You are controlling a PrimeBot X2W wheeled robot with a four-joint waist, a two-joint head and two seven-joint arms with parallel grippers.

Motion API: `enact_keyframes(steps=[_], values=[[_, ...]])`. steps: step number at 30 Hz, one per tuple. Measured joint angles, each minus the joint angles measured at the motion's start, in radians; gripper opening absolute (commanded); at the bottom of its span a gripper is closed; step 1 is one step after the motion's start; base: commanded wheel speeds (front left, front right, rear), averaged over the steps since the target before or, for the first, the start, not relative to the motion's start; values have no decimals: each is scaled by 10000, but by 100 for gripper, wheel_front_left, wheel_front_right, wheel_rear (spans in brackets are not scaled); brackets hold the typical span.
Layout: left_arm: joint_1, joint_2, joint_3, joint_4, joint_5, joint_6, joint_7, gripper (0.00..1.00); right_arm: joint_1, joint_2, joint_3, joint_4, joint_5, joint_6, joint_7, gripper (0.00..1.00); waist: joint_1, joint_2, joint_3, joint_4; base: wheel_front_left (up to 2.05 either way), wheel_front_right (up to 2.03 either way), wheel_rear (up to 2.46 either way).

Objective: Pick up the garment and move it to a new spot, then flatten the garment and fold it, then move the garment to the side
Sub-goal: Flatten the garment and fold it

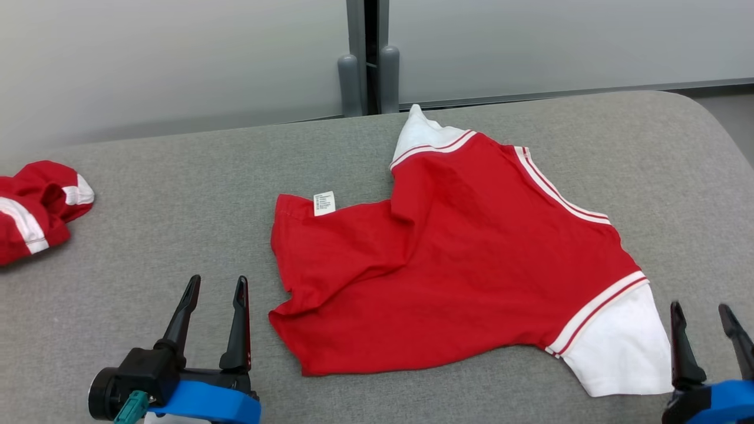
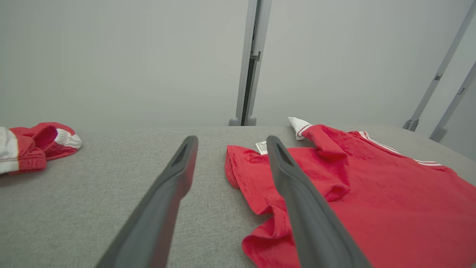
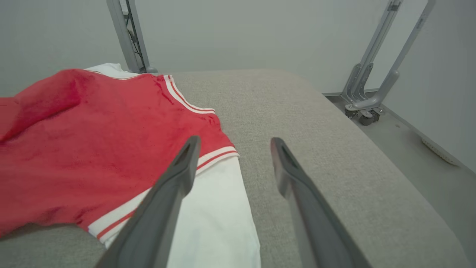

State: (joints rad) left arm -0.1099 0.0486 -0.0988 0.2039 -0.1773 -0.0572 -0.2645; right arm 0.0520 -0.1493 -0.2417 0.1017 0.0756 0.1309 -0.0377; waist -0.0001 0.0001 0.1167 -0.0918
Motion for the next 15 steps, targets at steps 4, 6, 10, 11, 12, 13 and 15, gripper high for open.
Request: enact_keyframes(steps=[4,6,10,11,12,13,15], values=[[12,2,31,2,38,-2,0,100,-345,196,261,-364,-238,0,-759,100,0,0,-101,174,0,0,0],[24,0,59,-4,69,-35,0,100,-535,280,539,-422,-374,0,-1177,100,0,0,-131,261,0,0,0],[45,2,150,-23,153,-59,0,100,-1081,395,1350,-347,-522,0,-1856,100,0,0,-132,410,0,0,0],[45,0,173,-27,199,-61,0,100,-1214,418,1570,-305,-566,0,-1969,100,0,0,-126,437,0,0,0],[45,0,190,-33,213,-69,2,100,-1353,443,1802,-236,-587,2,-2069,100,0,0,-118,464,0,0,0],[45,0,190,-33,213,-69,2,100,-1353,443,1802,-236,-587,2,-2069,100,0,0,-118,464,0,0,0],[45,2,234,-40,234,-73,0,100,-1598,499,2280,-48,-573,0,-2182,100,0,0,-93,511,0,0,0]])
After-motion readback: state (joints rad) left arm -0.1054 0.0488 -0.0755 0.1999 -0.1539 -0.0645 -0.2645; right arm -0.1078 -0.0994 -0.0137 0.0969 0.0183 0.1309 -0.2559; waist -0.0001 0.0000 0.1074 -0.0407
